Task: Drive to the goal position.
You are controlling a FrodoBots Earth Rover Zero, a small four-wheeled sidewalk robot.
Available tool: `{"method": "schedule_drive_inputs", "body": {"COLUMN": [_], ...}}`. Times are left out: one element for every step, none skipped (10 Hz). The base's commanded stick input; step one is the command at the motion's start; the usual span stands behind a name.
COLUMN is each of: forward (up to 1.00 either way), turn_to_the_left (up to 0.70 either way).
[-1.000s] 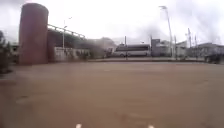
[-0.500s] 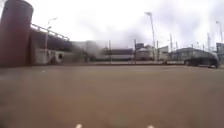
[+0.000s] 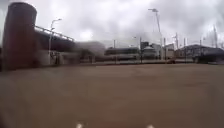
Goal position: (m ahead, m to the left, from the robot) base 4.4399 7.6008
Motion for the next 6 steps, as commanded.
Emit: {"method": "schedule_drive_inputs", "body": {"forward": [1.0,1.0,1.0,1.0,1.0,1.0], "turn_to_the_left": [0.07,0.07,0.07,0.07,0.07,0.38]}}
